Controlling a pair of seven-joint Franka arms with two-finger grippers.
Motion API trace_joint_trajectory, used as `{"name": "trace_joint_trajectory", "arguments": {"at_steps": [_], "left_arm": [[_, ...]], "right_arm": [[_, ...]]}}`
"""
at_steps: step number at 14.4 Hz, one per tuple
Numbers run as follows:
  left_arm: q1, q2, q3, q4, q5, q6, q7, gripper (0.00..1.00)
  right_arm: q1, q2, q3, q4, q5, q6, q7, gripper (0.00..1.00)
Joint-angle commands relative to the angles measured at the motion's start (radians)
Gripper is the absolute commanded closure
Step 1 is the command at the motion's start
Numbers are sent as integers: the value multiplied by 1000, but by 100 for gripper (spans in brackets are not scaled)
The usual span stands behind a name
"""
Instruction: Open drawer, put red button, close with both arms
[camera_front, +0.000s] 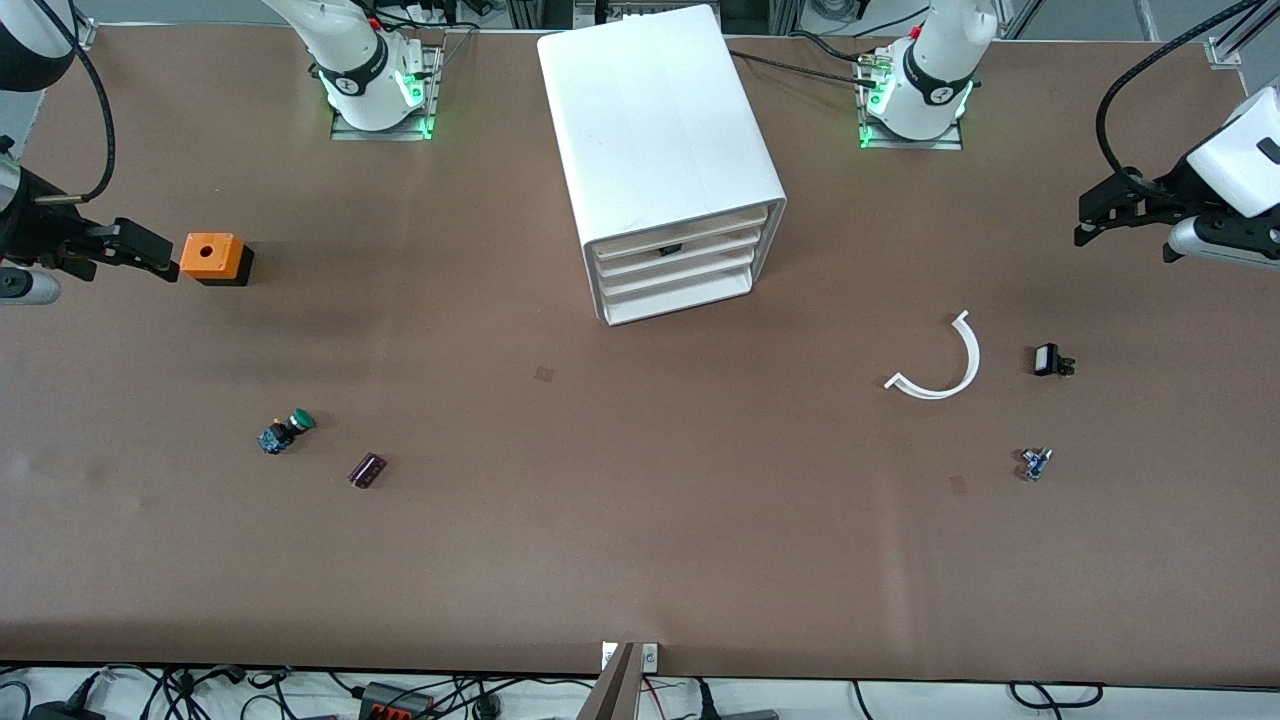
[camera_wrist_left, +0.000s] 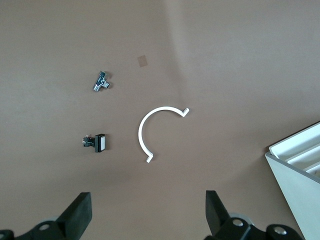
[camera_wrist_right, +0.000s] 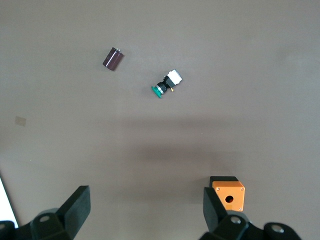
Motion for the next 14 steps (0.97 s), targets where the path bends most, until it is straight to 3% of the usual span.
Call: {"name": "trace_joint_trajectory", "arguments": {"at_steps": [1,14], "left_arm": [[-10,17,-2,39,20,-28,11,0],[-15,19,-13,39,20,-29,9,0]], "right_arm": [[-1,-1,3,3,-13,4,-14,0],[2,-1,9,9,-10,4,-15,0]]}}
